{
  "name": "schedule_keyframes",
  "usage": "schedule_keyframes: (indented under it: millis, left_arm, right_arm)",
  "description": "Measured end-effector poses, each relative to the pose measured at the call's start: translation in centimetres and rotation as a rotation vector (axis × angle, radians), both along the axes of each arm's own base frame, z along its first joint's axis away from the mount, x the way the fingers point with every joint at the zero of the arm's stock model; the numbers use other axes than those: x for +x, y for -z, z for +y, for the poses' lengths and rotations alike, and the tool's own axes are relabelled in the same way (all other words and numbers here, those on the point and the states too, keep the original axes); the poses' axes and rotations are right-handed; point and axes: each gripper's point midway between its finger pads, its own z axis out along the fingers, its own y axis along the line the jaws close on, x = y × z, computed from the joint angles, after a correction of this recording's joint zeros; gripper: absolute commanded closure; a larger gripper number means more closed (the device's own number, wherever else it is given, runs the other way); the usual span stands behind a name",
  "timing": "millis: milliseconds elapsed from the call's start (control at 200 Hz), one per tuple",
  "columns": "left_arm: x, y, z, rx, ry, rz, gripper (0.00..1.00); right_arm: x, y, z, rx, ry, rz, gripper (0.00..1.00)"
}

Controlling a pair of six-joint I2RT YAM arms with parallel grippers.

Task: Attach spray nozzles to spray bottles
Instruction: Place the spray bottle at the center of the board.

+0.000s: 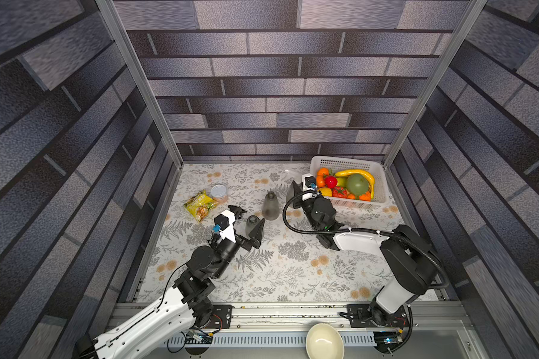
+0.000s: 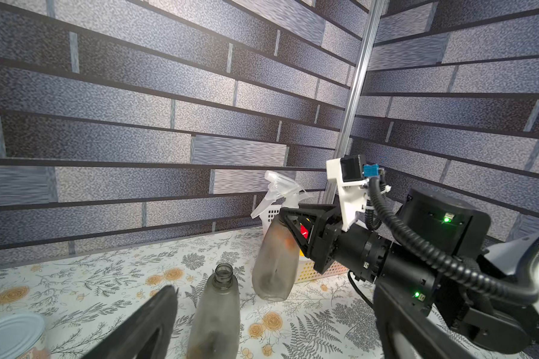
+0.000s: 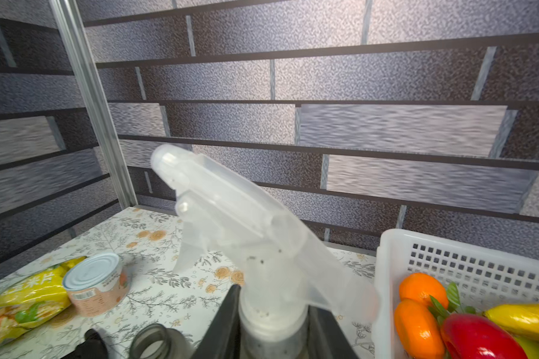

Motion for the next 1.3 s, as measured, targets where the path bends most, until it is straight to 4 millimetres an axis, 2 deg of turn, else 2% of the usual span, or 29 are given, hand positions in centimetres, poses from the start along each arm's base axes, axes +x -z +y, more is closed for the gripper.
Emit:
schedule_keyframes:
  millis: [95, 205, 406, 516, 581, 701, 761, 892, 1187, 1298]
  left_arm:
    - [0.1, 0.2, 0.1, 0.002, -0.01, 0.005, 0.0]
    - [0.1, 0.6, 0.3, 0.003, -0.016, 0.008, 0.0]
    - [0.2, 0.8, 0.5, 0.003, -0.025, 0.008, 0.0]
    - [0.2, 1.0, 0.5, 0.006, -0.025, 0.011, 0.0]
    - [0.2, 1.1, 0.5, 0.006, -0.024, 0.011, 0.0]
    - [0.2, 1.1, 0.5, 0.004, -0.024, 0.01, 0.0]
    - [0.1, 1.0, 0.5, 0.001, -0.024, 0.007, 0.0]
    - [0.1, 1.1, 0.6, 0.0, -0.023, 0.005, 0.0]
    - [0.1, 1.1, 0.6, 0.0, -0.021, 0.003, 0.0]
    - [0.1, 1.1, 0.6, 0.0, -0.021, 0.003, 0.0]
  right_arm:
    - [0.8, 2.3, -0.1, -0.028, 0.031, 0.033, 0.92]
    - [1.5, 3.8, -0.3, -0.041, 0.066, 0.05, 0.92]
    - [3.1, 5.4, -0.7, -0.033, 0.123, 0.07, 0.9]
    - [3.4, 6.7, -0.9, -0.033, 0.142, 0.09, 0.89]
    - [3.5, 6.8, -1.0, -0.018, 0.15, 0.085, 0.86]
    - [3.6, 6.8, -1.1, -0.005, 0.155, 0.085, 0.76]
    - [3.5, 6.9, -1.2, 0.0, 0.155, 0.085, 0.63]
    - [3.1, 7.4, -1.5, 0.008, 0.153, 0.091, 0.5]
    - [2.5, 7.1, -1.8, 0.015, 0.139, 0.097, 0.4]
    - [2.4, 7.2, -1.6, 0.012, 0.128, 0.103, 0.32]
